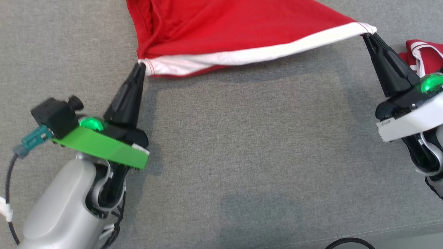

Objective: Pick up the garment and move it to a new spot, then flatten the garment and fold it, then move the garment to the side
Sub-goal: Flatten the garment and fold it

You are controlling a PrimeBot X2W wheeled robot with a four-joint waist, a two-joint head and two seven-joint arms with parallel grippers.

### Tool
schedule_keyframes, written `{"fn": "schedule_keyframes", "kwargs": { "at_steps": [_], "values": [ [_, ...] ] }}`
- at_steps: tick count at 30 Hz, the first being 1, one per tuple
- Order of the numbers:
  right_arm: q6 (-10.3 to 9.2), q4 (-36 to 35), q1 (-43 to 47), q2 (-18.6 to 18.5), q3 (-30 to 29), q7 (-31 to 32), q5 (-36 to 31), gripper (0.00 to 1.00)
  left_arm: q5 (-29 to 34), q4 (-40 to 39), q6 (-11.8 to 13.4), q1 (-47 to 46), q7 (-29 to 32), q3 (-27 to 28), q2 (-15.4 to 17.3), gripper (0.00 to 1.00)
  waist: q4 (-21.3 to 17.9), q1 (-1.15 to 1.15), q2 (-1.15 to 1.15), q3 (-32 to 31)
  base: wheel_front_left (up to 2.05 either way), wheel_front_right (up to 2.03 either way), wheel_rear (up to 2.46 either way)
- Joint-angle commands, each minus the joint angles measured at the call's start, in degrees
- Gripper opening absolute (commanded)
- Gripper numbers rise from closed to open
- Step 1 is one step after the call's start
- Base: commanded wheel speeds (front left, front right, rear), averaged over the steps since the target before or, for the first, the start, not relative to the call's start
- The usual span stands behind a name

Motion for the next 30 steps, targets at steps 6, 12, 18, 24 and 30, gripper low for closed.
{"fn": "schedule_keyframes", "kwargs": {
  "at_steps": [6,12,18,24,30],
  "values": [
    [-0.07,-3.6,11.3,-2.2,-3.4,-0.2,-1.2,0.00,0.5,-4.3,3.3,11.6,-0.4,-3.3,-0.1,0.00,1.2,0.00,0.00,-6.6,0.00,0.00,0.00],
    [-0.07,-7.0,24.7,-5.2,-5.5,1.8,-2.9,0.00,-0.8,-8.2,5.7,22.1,-0.5,-5.9,-1.0,0.00,2.0,0.00,0.00,-9.6,0.00,0.00,0.00],
    [-0.07,-14.3,41.6,-4.4,-13.6,2.8,-2.5,0.00,-1.6,-13.8,8.5,30.7,-0.7,-5.5,0.2,0.00,3.6,0.00,0.00,-10.0,0.00,0.00,0.00],
    [-0.07,-23.2,52.3,-2.2,-22.3,5.7,-2.9,0.00,-3.1,-19.4,10.9,35.8,-0.8,-4.2,0.0,0.00,4.0,0.00,0.00,-8.8,0.00,0.00,0.00],
    [-0.07,-26.1,45.8,-3.1,-22.1,9.6,-3.8,0.00,-3.7,-22.1,12.2,32.3,1.8,-3.6,-0.2,0.00,4.6,0.00,0.00,-7.2,0.00,0.00,0.00]
  ]
}}
